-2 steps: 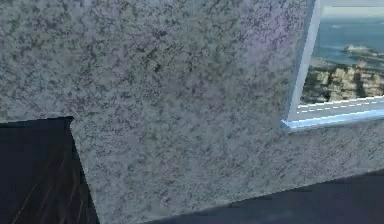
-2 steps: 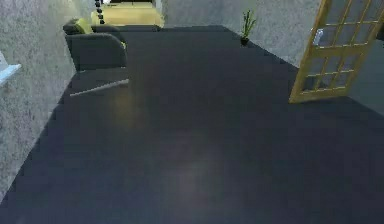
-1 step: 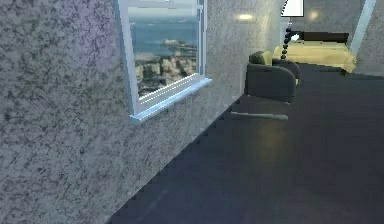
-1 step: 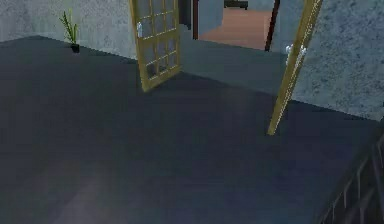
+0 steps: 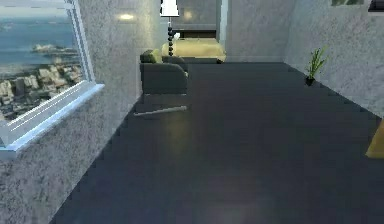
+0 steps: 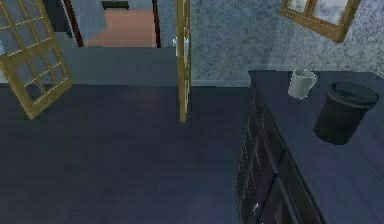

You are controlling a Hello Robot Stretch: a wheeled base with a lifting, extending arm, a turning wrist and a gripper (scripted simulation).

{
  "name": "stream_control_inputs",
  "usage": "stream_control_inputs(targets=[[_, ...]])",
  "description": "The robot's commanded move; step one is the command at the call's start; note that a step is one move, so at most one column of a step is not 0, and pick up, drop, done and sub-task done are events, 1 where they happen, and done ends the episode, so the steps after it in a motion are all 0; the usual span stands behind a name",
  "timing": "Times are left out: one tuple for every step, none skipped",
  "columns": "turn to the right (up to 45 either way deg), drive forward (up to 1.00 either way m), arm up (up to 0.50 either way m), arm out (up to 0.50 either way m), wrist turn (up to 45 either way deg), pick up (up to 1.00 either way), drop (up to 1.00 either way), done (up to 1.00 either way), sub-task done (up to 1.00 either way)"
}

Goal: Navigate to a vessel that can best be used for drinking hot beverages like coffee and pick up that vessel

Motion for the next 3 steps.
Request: stream_control_inputs(targets=[[0.0, 0.20, 0.00, 0.00, 0.0, 0.00, 0.00, 0.00, 0.00], [45.0, 0.00, 0.00, 0.00, 0.0, 0.00, 0.00, 0.00, 0.00], [42.0, 0.00, 0.00, 0.00, 0.0, 0.00, 0.00, 0.00, 0.00]])
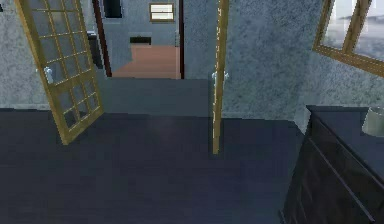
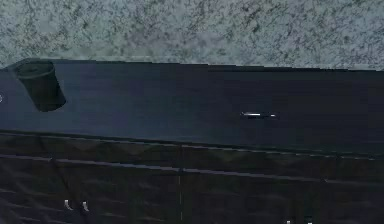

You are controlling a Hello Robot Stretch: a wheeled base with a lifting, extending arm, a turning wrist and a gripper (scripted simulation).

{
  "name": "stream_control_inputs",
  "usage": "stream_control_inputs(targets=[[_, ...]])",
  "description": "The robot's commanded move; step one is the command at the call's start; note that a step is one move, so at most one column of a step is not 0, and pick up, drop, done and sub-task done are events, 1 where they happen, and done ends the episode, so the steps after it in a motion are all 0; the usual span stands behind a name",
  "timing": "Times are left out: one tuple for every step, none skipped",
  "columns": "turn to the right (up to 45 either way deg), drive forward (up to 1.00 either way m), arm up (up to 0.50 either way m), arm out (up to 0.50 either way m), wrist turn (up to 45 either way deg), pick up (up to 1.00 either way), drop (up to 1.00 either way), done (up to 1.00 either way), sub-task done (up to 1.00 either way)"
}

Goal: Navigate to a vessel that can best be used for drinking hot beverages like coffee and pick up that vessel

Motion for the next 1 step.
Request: stream_control_inputs(targets=[[0.0, 0.55, 0.00, 0.00, 0.0, 0.00, 0.00, 0.00, 0.00]])
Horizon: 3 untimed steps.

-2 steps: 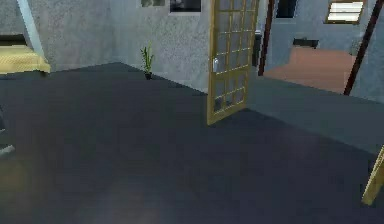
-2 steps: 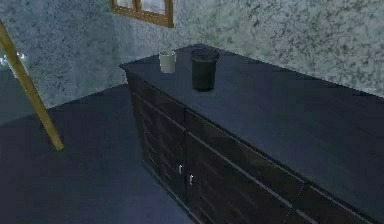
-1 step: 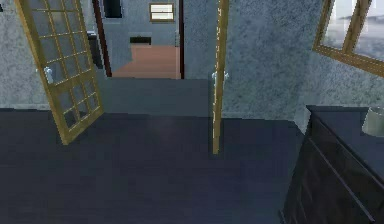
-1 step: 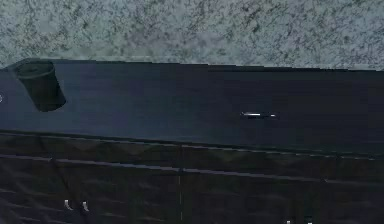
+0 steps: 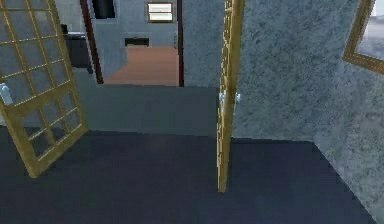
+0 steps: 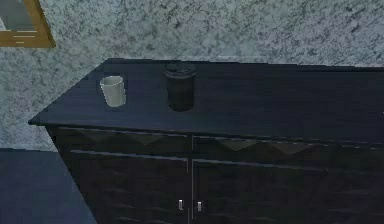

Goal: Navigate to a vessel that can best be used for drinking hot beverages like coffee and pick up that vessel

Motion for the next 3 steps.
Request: stream_control_inputs(targets=[[-15.0, 0.00, 0.00, 0.00, 0.0, 0.00, 0.00, 0.00, 0.00], [0.0, 0.00, 0.50, 0.00, 0.0, 0.00, 0.00, 0.00, 0.00], [0.0, 0.00, 0.38, 0.00, 0.0, 0.00, 0.00, 0.00, 0.00]])
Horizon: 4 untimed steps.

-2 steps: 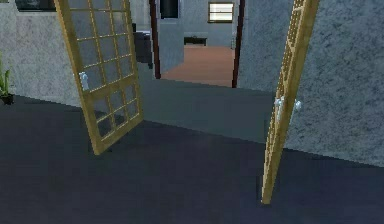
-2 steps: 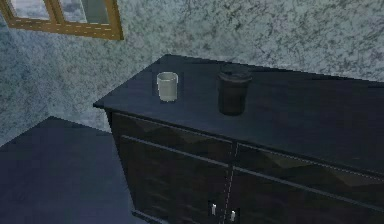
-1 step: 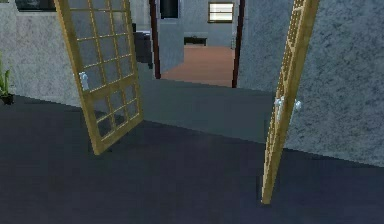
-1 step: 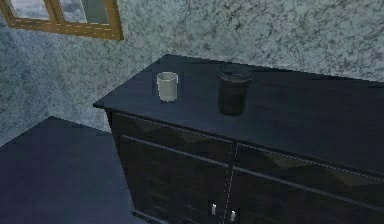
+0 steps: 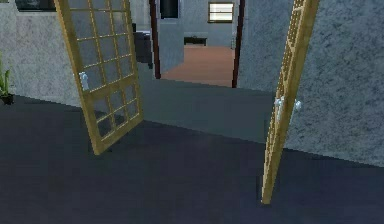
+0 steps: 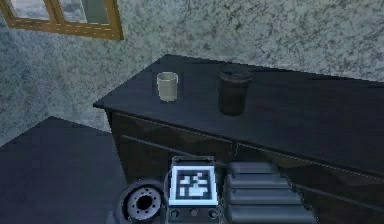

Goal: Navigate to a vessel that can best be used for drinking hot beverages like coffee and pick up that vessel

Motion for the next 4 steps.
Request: stream_control_inputs(targets=[[0.0, 0.00, 0.00, 0.46, 0.0, 0.00, 0.00, 0.00, 0.00], [0.0, 0.00, 0.00, 0.00, 45.0, 0.00, 0.00, 0.00, 0.00], [0.0, 0.00, 0.00, 0.00, 45.0, 0.00, 0.00, 0.00, 0.00], [0.0, 0.00, 0.00, 0.00, 45.0, 0.00, 0.00, 0.00, 0.00]])
